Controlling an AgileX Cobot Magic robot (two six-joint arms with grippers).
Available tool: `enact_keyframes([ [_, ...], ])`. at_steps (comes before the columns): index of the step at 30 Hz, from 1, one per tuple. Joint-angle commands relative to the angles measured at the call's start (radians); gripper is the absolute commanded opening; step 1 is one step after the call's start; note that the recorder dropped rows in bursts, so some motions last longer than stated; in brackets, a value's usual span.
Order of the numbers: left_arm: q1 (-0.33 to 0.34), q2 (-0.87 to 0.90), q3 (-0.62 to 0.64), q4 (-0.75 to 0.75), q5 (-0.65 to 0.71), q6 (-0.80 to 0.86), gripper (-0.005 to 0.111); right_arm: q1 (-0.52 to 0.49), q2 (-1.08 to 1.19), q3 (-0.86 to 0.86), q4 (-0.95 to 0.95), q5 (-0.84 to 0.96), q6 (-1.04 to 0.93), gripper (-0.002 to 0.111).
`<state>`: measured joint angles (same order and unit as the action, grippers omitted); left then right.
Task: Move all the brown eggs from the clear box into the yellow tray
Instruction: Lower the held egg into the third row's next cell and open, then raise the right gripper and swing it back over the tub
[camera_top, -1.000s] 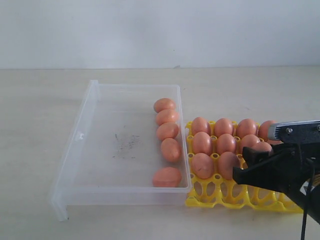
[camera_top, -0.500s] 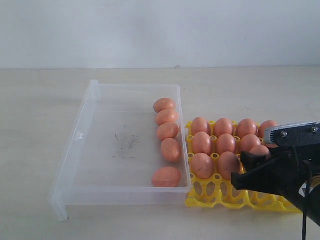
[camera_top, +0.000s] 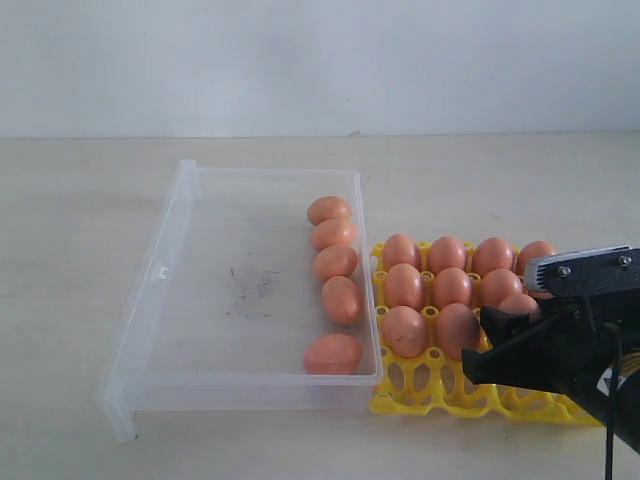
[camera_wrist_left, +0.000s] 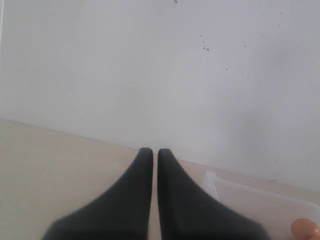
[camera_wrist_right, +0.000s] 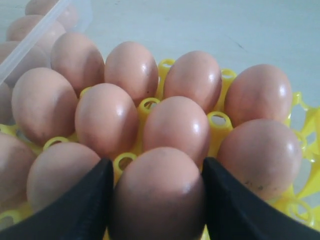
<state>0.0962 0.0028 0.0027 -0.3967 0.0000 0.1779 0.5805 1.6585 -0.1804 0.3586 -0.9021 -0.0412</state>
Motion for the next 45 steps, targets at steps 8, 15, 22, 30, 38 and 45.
enact_keyframes([
  [8, -0.005, -0.003, -0.003, -0.003, 0.0, 0.007, 0.004, -0.005, -0.009, -0.002, 0.078, -0.063, -0.072, 0.059],
  [15, -0.005, -0.003, -0.003, -0.003, 0.0, 0.007, 0.004, -0.003, -0.214, -0.033, -0.174, -0.245, 0.125, 0.053],
  [22, -0.005, -0.003, -0.003, -0.003, 0.0, 0.007, 0.004, -0.003, -0.26, -0.386, -1.006, 0.085, 0.448, 0.0],
  [30, -0.005, -0.003, -0.003, -0.003, 0.0, 0.007, 0.004, 0.095, -0.255, -0.636, -1.12, 0.583, 0.024, 0.0],
  [38, -0.005, -0.003, -0.003, -0.003, 0.0, 0.007, 0.004, 0.184, -0.229, -0.729, -1.125, 0.958, -0.278, 0.0],
  [45, -0.005, -0.003, -0.003, -0.003, 0.0, 0.007, 0.004, 0.187, -0.191, -0.732, -1.302, 1.095, -0.289, 0.0],
])
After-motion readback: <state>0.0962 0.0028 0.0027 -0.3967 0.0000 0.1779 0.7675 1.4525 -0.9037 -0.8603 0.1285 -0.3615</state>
